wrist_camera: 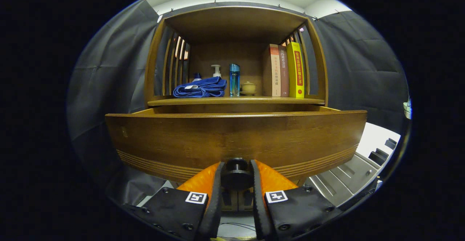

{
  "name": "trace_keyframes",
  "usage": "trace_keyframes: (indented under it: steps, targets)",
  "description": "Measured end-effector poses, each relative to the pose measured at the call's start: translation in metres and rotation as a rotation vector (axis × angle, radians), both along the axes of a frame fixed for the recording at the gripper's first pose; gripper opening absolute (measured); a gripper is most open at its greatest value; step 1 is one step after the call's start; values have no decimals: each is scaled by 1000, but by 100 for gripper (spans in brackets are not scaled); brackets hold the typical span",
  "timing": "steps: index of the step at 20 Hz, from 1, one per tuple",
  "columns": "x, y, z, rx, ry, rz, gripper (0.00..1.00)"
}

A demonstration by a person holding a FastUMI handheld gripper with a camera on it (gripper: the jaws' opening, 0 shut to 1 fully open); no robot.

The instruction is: Pull open the drawer, take out the items inside it, and place them on the countertop above the cabinet.

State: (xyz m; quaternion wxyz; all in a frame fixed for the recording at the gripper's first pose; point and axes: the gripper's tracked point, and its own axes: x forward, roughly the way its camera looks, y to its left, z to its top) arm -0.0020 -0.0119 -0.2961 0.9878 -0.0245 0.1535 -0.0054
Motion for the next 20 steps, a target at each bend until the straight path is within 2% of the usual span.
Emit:
trace_keyframes:
  steps: [2, 7, 8, 10, 12, 15, 18, 20]
  targets:
    - [-1, -2, -2, 14, -10, -5, 45]
    - [1, -1, -3, 20, -23, -3, 53]
    - [4, -4, 4, 17, -41, -2, 57]
    - [1, -1, 22, -1, -81, 19, 78]
    - [3, -2, 64, -13, -168, 33, 98]
    - [27, -10, 166, -40, -370, 34, 98]
    - [51, -16, 239, -45, -398, 46, 98]
    - [88, -14, 256, -68, -363, 71, 98]
